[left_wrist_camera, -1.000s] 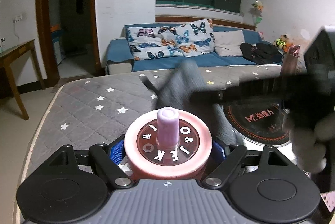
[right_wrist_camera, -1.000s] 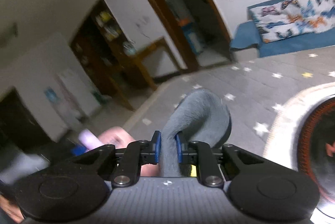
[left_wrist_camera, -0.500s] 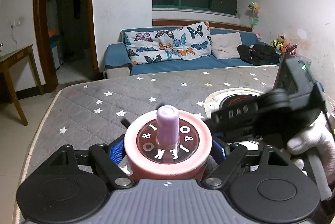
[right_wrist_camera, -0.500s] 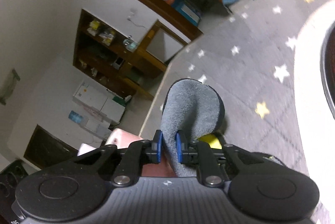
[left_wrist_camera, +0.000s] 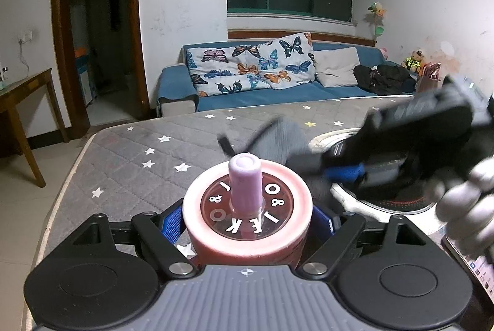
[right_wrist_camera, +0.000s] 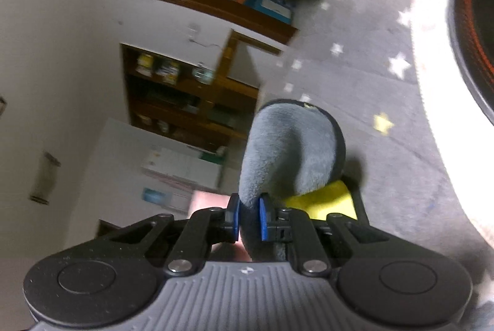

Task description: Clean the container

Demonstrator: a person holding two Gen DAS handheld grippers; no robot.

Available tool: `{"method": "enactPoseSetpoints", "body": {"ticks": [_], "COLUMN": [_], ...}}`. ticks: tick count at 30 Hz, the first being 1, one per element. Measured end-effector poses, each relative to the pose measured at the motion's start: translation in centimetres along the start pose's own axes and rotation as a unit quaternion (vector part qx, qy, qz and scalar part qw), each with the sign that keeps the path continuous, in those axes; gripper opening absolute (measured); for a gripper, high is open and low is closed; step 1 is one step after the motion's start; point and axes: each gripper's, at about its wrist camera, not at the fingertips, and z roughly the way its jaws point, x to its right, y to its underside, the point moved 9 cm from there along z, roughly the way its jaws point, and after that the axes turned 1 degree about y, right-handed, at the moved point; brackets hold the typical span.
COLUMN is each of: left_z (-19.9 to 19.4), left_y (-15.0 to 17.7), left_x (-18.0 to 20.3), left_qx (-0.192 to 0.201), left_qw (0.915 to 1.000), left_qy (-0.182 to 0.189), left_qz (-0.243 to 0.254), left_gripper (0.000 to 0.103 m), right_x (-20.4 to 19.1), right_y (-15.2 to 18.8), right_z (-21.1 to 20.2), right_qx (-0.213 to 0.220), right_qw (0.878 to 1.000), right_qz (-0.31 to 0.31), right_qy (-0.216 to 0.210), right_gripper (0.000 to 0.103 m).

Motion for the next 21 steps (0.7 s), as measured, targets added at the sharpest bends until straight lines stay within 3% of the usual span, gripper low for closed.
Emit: {"method": "enactPoseSetpoints", "body": {"ticks": [11,21], "left_z": [-0.2,-0.9], "left_y": [0.2,0.0], "left_x": [0.1,0.1], "left_qx": [0.003,0.020], "left_qw": [1.0000,0.9995], "left_qy": [-0.009,-0.023], "left_qz": [0.003,-0.003], "left_gripper": [0.084,0.090], "right_x": [-1.1,3.2], "right_y": [-1.8,-0.8], "right_z": [0.6,2.1], "right_qx": [0.015,0.005], "right_qw": [0.998,0.999], "right_qz": [0.027,0.054], "right_qy": [-0.061,0.000], "right_gripper": [0.013,0.013]}}
